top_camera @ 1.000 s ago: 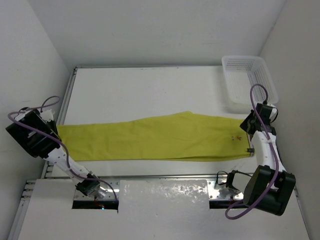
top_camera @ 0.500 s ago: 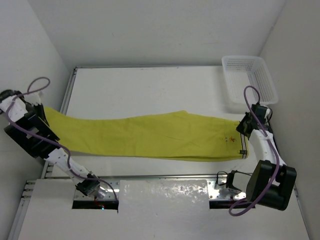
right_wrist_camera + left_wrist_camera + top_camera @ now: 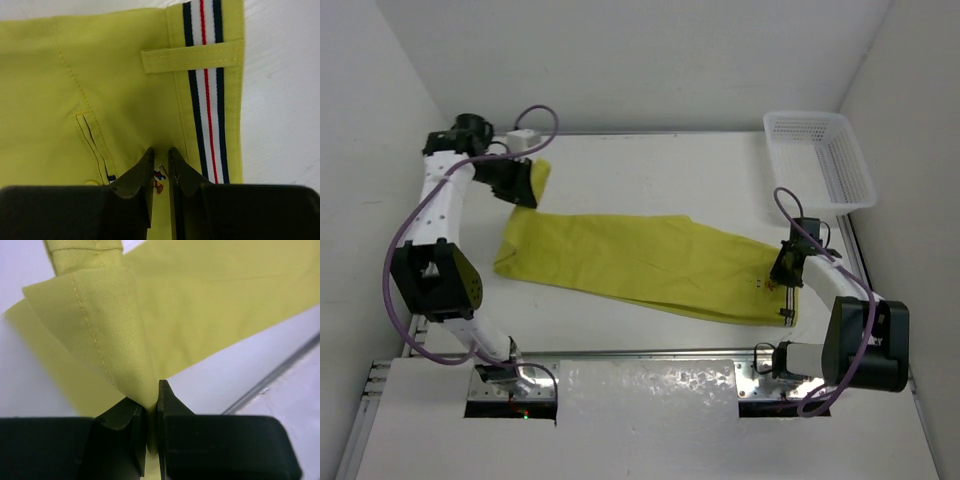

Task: Fold and stack the trousers
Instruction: Fold the trousers

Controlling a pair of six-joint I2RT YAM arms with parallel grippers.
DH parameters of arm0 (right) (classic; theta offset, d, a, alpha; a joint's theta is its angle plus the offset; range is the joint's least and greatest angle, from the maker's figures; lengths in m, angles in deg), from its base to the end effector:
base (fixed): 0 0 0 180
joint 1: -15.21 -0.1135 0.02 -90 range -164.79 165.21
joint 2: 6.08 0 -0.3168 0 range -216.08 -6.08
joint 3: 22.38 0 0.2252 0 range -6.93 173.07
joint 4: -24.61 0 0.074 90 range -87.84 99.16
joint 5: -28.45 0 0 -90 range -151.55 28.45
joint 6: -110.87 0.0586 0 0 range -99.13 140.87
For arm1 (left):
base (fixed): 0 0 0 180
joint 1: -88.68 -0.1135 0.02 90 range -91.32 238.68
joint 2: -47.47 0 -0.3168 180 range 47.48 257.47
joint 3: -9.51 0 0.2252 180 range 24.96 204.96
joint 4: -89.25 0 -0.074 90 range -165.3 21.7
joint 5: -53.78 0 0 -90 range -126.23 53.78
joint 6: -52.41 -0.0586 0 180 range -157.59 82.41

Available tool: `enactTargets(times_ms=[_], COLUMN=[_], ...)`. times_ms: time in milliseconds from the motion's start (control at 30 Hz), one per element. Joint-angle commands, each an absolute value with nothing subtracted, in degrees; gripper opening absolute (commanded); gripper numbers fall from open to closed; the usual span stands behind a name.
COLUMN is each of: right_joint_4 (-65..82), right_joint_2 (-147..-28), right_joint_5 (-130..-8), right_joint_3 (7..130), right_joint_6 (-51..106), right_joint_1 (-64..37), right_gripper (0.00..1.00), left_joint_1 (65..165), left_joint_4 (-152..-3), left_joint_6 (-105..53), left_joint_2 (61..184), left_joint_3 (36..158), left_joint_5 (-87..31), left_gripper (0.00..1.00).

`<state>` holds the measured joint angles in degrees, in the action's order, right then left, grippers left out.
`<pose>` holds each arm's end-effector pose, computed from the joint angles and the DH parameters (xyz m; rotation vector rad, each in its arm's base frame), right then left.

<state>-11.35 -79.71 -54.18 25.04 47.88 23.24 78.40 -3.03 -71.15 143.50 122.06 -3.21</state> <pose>0.1915 -0.0346 0.2012 0.8354 2.5062 -0.0599 0.3096 0.0237 0.3760 0.6434 2.4971 -0.5488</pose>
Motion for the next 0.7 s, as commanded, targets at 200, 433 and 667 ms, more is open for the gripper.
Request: enactTargets(times_ms=[200, 433, 667], right_joint_4=[-5.3, -5.3, -6.3], right_joint_2=[-80.6, -79.0, -76.8], right_joint_5=[-57.2, -55.8, -54.3], right_joint_3=[23.9, 23.0, 22.7], right_joint_6=[52.1, 53.2, 53.0], right_joint_1=[22.3, 21.0, 20.9], right_gripper=[0.15, 0.14, 0.14], left_joint_1=[100.7, 109.6, 115.7], left_joint_4=[-16.3, -25.3, -30.4], left_joint_6=[-56.8, -49.8, -46.5], left_joint_2=[147.0, 151.3, 155.9], left_joint_3=[121.4, 118.7, 120.0], left_joint_5=[4.2, 9.1, 8.2], left_gripper=[0.0, 0.0, 0.0])
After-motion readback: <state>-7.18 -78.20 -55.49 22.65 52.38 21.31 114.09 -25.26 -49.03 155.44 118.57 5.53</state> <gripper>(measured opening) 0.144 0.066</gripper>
